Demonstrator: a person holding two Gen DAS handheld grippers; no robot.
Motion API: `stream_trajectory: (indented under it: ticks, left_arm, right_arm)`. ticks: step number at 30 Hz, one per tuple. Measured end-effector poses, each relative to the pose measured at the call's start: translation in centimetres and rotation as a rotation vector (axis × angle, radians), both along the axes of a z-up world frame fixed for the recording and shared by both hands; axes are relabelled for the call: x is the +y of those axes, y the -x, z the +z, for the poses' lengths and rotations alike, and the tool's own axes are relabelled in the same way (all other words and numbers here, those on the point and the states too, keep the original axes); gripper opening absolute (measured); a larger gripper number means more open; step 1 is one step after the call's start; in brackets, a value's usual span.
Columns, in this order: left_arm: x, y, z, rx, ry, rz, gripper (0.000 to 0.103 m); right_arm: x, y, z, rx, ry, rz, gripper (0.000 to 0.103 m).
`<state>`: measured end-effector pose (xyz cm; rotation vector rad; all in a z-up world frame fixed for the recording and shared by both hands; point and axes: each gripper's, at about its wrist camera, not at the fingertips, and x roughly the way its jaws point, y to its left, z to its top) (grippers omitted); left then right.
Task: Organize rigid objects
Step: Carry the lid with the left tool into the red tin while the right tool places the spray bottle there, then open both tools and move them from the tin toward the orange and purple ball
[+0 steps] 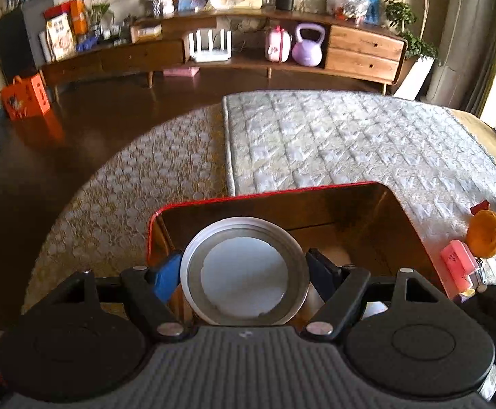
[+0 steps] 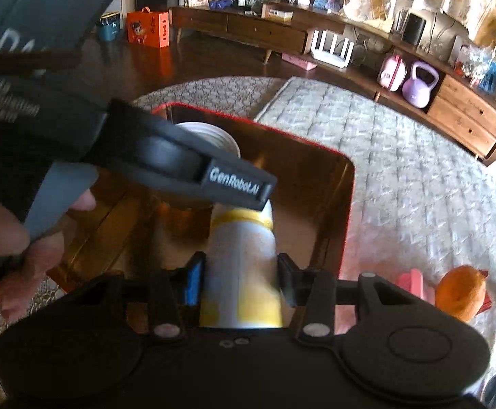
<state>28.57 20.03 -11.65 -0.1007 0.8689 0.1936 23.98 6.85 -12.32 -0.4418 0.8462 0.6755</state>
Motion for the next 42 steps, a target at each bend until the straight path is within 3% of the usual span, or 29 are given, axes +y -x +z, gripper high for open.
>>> stream_trajectory:
  ticks: [4, 8, 16, 28, 38, 42]
  left_arm:
    - [-0.5, -0.4, -0.6, 0.012, -0.041, -0.008, 0.078]
    - [-0.5, -0.8, -0.8, 0.024, -0.021, -0.002, 0.078]
    - [-0.5, -0.4, -0.2, 0.025, 0.003, 0.034, 0.078]
    - [-1.7, 2.8, 4.4, -0.055, 0.003, 0.045, 0.078]
    - [-5.4, 6.2, 7.9, -0.121, -0.009, -0.016, 0.078]
    - [-6.9, 7.4, 8.8, -0.144, 0.007, -0.038, 0.084]
  right_arm:
    - [-0.4, 0.5, 0.5, -0.006, -0.019, 0.014, 0.049]
    - [-1.3, 1.4, 1.3, -0.012, -0.050, 0.020, 0.064]
    - [-3.3, 2.6, 2.8, -0.014, -0.103, 0.021, 0.066]
    - [-7.4, 3.8, 7.1, -0.012, -0.217, -0.021, 0.068]
    - [-12.6, 5.2, 10.1, -0.029, -0.309, -0.076, 0.077]
    - [-14.9, 5.4, 10.9, -0.035, -0.336, -0.104, 0.081]
